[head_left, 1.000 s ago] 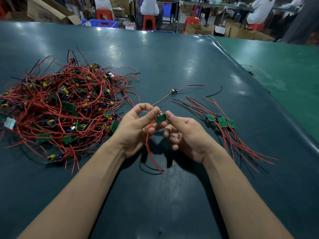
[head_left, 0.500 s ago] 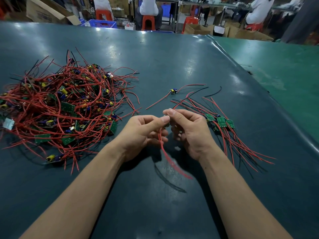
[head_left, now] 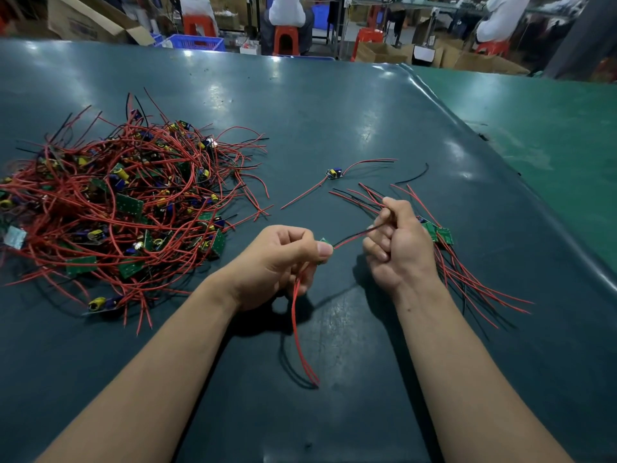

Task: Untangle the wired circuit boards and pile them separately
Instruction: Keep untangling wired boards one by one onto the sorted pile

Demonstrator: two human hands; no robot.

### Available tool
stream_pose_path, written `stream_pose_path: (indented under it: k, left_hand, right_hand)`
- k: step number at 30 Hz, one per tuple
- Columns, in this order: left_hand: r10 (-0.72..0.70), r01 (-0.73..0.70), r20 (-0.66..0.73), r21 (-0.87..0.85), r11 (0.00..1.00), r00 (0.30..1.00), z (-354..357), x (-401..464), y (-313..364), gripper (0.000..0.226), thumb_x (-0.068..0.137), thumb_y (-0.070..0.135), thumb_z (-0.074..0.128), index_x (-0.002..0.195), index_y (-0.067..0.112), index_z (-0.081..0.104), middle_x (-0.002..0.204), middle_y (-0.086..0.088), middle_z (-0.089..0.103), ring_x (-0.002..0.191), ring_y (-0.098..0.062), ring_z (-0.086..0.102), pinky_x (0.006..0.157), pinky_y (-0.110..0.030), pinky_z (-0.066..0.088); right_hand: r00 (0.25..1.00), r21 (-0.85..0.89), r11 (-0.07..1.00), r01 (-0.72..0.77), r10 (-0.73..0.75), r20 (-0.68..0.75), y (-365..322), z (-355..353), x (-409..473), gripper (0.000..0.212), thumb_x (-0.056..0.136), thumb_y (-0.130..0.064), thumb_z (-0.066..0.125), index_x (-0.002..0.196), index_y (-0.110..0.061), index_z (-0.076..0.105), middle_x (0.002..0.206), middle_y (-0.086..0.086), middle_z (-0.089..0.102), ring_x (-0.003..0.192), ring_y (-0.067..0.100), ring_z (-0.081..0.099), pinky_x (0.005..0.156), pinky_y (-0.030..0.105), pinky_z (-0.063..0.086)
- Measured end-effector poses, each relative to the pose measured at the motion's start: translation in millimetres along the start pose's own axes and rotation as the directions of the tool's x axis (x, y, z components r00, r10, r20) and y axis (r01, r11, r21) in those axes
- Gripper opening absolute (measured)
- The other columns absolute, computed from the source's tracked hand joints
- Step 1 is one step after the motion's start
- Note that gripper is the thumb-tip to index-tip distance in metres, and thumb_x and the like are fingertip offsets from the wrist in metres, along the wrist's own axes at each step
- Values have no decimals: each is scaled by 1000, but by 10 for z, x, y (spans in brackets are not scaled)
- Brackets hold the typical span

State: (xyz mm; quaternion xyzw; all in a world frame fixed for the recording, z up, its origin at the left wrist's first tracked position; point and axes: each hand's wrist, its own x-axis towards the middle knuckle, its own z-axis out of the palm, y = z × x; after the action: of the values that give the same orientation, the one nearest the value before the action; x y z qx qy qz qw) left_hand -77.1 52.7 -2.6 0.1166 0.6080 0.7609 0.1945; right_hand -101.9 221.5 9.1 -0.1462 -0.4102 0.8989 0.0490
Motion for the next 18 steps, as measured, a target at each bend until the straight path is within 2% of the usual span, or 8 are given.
stream_pose_path:
  k: [3,6,9,11,13,15,18]
  left_hand:
    - [-34,32,-24,-47,998,999,-32,2,21,26,71,17,76,70,8,52,50,-1,50,35,-12,44,39,-15,37]
    - [-29,24,-71,-80,997,997,-39,4,41,19,75,17,72,89,9,63,65,-2,66,45,-13,59,45,-18,48]
    - [0,-28,-171,-158,987,985,-13,34,45,21,76,19,68,94,9,65,62,1,63,41,-8,52,42,-16,44]
    - [39,-104,-289,-213,971,956,-35,68,56,16,79,18,66,93,9,65,60,4,61,37,-4,45,38,-14,37]
    - [66,-146,-346,-209,967,936,-59,83,64,9,85,15,63,93,10,65,60,4,61,33,-2,38,35,-12,31]
    - [72,-118,-308,-135,984,949,-63,66,40,13,83,17,63,94,10,68,60,3,61,31,-2,33,33,-12,25]
    - [57,-62,-207,-16,998,977,-74,15,18,22,76,24,66,94,14,76,60,0,60,32,-3,31,33,-12,20]
  right_hand:
    - [999,27,999,40,-39,-22,-1,-10,22,32,99,-17,52,70,-6,57,46,-6,35,32,3,25,30,15,18]
    - [997,130,990,60,-54,-52,-38,-57,42,25,100,-22,52,83,-7,64,59,-6,42,36,3,30,33,14,23]
    - [998,159,986,51,-44,-49,-53,-89,45,20,100,-30,52,93,-16,64,67,-3,52,38,5,36,35,15,29]
    - [1000,-27,999,28,-28,1,-27,-60,8,26,95,-41,58,99,-16,62,70,-1,58,40,6,41,36,16,31]
    - [986,-326,945,13,42,160,62,-14,-75,38,87,-50,62,99,-14,63,65,-2,56,39,7,43,36,15,29]
    - [931,-529,846,69,136,339,172,18,-173,43,78,-53,63,87,-12,64,58,-1,51,36,7,40,33,15,28]
    - [886,-598,792,124,183,427,203,18,-212,34,83,-46,65,73,-14,59,54,-1,46,33,9,37,32,16,27]
